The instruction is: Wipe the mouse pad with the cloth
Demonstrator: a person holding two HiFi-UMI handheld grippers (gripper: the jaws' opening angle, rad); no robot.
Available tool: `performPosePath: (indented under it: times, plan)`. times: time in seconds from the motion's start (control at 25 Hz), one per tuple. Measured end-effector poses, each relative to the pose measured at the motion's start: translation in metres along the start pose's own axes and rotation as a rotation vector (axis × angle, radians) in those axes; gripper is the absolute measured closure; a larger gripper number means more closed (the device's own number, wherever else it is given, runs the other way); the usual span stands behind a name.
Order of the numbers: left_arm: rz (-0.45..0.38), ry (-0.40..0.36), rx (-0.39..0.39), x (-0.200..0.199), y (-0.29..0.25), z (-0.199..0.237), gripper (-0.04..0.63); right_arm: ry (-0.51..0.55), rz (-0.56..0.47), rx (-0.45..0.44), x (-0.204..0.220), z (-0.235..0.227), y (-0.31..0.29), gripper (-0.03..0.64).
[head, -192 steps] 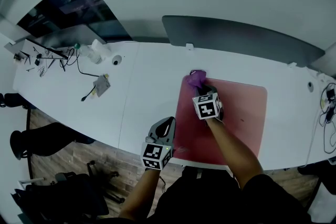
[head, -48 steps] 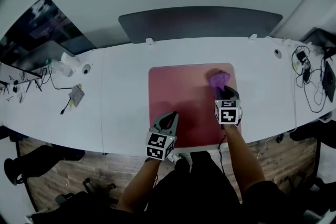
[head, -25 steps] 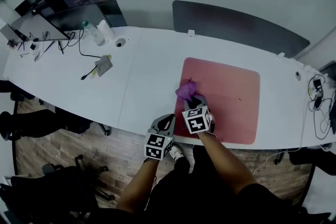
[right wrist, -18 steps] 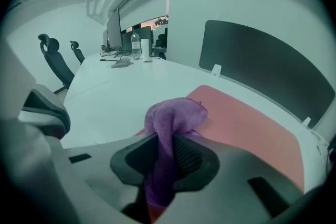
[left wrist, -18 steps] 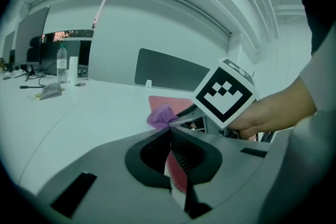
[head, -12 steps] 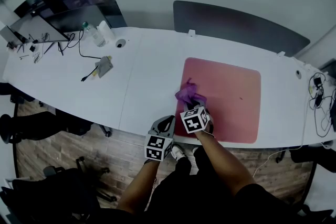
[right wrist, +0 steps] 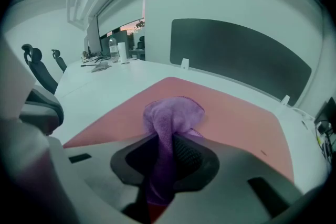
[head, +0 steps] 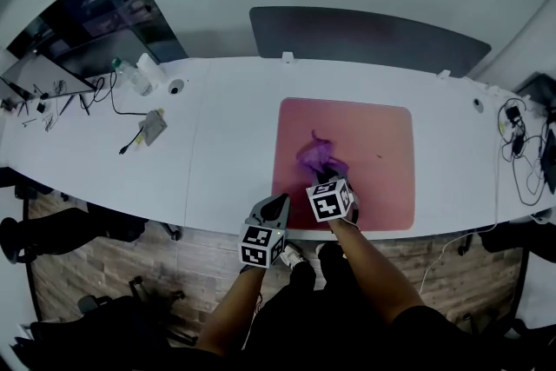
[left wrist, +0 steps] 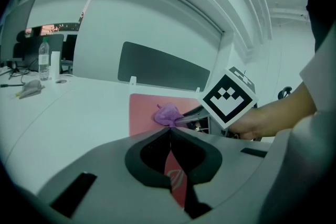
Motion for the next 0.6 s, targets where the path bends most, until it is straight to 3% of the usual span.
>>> performPosePath:
  times: [0.6]
  plan:
    - [-0.017,-0.085,0.134,-0.029,-0.039,-0.058,0.574,-0.11,-0.005,0.161,0.025,-0.119,0.039,0.528]
Point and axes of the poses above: the fingertips, and each gripper's own axes: y backward along the fingers, z to its left, x out of its underside, the point moved 4 cm from there along y, backward along the fingers, and after that the axes turned 15 degrees about -y, right-handed, at the moved point
